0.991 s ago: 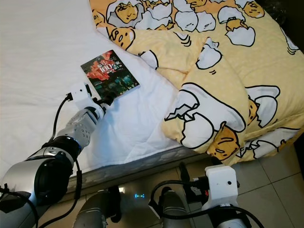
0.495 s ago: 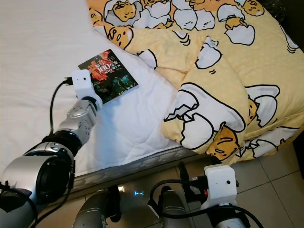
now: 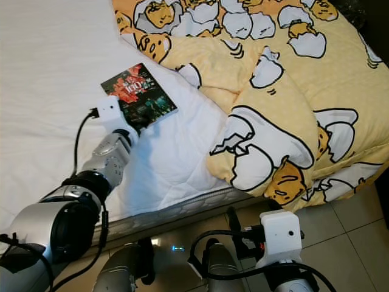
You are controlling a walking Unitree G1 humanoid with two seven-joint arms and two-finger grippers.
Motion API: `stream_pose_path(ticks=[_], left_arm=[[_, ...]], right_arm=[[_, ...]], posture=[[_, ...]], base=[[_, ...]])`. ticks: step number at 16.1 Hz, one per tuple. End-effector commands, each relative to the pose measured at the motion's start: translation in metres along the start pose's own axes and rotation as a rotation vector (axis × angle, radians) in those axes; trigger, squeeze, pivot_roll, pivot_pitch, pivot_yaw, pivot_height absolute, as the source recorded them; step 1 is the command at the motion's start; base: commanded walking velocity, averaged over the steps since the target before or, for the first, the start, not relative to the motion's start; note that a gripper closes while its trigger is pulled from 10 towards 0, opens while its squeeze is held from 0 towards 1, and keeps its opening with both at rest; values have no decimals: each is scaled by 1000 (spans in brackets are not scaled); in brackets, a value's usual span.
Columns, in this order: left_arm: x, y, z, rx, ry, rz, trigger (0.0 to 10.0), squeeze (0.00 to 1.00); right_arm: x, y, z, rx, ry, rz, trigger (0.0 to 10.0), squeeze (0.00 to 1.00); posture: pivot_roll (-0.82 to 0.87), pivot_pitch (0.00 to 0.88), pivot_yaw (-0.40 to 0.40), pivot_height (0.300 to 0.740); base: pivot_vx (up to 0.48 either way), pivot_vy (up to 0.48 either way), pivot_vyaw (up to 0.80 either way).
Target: Clean up the room
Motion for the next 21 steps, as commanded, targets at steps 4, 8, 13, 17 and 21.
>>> stream_pose_path(ticks=[4,8,13,17,21], left_arm=[[-26,6,0,-10,4,-102,10000,0],[-36,8,3,-18,61,-152,10000,0],[-46,10,8,-28,153,-210,10000,0],[-54,13,-2,25,206,-245,10000,0],[-36,9,-7,38,46,-139,10000,0]], right_arm=[[-5,4,1,-16,6,-32,10000,0],[-6,6,2,-20,10,-39,10000,0],[-6,6,2,-19,11,-45,10000,0],[-7,7,2,-19,13,-51,10000,0],[-8,7,3,-18,16,-54,10000,0]], posture=[[-295,317,9,711],[-298,320,9,711],[-300,324,8,711],[-298,326,7,711],[-295,327,3,711]], base=[[0,0,0],[0,0,0],[0,0,0],[0,0,0],[0,0,0]])
Point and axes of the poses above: a point about 5 cm out from each wrist's last joint towards the gripper, its own y axis pointing back from the gripper into the wrist, its own x axis along the axis of the wrist's last joint, z = x × y, the point moved 1 cm from there along -y, pointing out of the wrist towards the gripper, and after that the axes turned 9 degrees about -y, right-handed, at the moved point
